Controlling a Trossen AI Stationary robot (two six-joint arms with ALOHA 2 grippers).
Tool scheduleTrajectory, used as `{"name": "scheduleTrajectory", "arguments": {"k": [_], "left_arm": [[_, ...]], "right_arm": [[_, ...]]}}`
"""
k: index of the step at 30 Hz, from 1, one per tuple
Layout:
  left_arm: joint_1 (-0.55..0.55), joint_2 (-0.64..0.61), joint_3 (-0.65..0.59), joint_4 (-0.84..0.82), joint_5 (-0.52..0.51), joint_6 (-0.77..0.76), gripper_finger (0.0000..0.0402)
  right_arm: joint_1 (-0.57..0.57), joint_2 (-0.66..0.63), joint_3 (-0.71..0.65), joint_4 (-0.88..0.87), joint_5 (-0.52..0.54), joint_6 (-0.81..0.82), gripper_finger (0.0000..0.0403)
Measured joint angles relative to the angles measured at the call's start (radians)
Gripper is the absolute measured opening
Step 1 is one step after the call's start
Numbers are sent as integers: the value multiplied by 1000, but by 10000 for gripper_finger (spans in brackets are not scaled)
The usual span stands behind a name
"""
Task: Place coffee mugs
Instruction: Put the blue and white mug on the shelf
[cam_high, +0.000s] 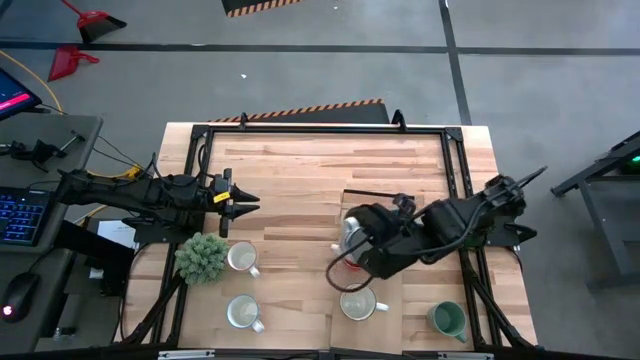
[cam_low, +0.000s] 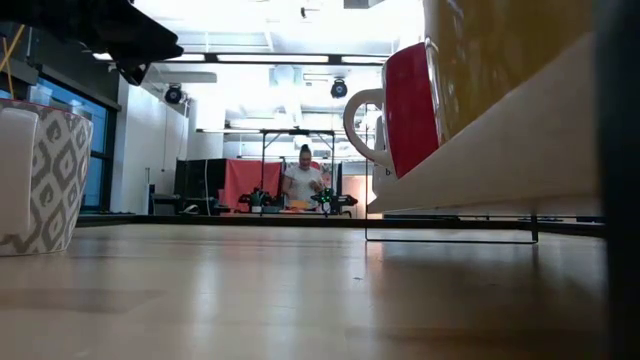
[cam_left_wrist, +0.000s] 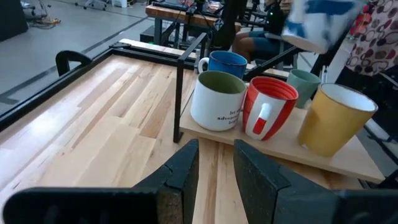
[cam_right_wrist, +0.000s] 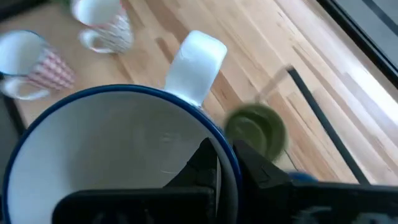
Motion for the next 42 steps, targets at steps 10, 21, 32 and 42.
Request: {"name": "scheduleTrajectory", "arguments": {"k": [10, 21, 32, 42], "left_arm": [[0, 0, 0, 0, 0, 60, 87], [0, 0, 0, 0, 0, 60, 87], [0, 0, 0, 0, 0, 60, 87], [0, 0, 0, 1, 0, 59, 87]], "right_arm": [[85, -289, -370, 3, -59, 241, 0], [145, -355, -627, 51, -171, 325, 0], [136, -354, -846, 290, -232, 293, 0], [46, -354, -982, 411, -262, 132, 0]]}}
